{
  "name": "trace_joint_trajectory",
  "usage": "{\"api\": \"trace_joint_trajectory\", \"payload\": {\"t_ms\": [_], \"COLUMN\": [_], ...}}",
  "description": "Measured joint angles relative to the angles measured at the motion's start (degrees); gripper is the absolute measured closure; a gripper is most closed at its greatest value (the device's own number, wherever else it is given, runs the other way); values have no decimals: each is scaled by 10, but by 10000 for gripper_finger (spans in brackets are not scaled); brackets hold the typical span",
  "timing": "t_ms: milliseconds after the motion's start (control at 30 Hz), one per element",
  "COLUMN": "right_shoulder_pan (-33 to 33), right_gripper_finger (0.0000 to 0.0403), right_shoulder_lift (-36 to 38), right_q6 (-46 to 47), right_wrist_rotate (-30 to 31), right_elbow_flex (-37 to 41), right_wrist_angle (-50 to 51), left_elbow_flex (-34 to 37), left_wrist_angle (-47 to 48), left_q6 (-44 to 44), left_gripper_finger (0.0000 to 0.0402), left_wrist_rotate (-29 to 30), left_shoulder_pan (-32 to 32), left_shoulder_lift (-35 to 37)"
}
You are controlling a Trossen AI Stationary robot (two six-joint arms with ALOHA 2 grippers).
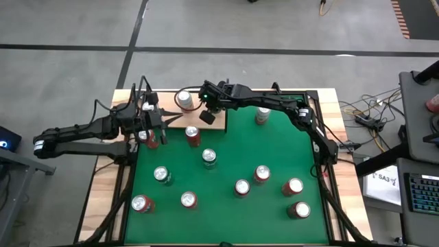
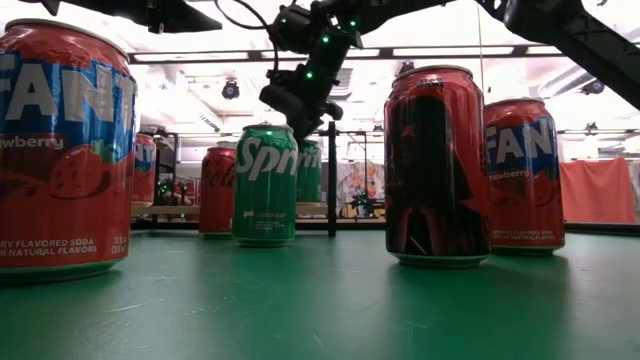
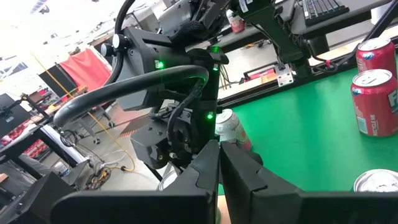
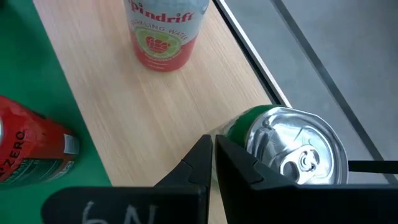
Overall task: Place canned beverage on shelf
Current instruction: Put the green soda can on the shelf
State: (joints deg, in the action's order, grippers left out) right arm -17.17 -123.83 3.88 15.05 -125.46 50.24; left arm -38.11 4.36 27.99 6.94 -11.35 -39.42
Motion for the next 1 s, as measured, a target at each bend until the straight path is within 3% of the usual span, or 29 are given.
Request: {"api": "trace_joint_trajectory", "payload": {"t_ms": [333,633,1000], "right_shoulder_pan": [19,21,-8], "right_gripper_finger": [390,390,390], "right_shoulder_lift": [7,9,0], "right_q6": [6,48,39], "right_wrist_rotate": [-2,-20,-15], "right_elbow_flex": [-11,-33,-29], "right_wrist_angle": [9,119,97], "left_elbow_flex": [0,0,0], "left_wrist_angle": [0,3,4], "left_q6": [0,0,0], "left_gripper_finger": [402,402,402], "left_wrist_rotate": [0,0,0], "left_shoulder_pan": [0,0,0], "left_shoulder_lift": [0,0,0]}}
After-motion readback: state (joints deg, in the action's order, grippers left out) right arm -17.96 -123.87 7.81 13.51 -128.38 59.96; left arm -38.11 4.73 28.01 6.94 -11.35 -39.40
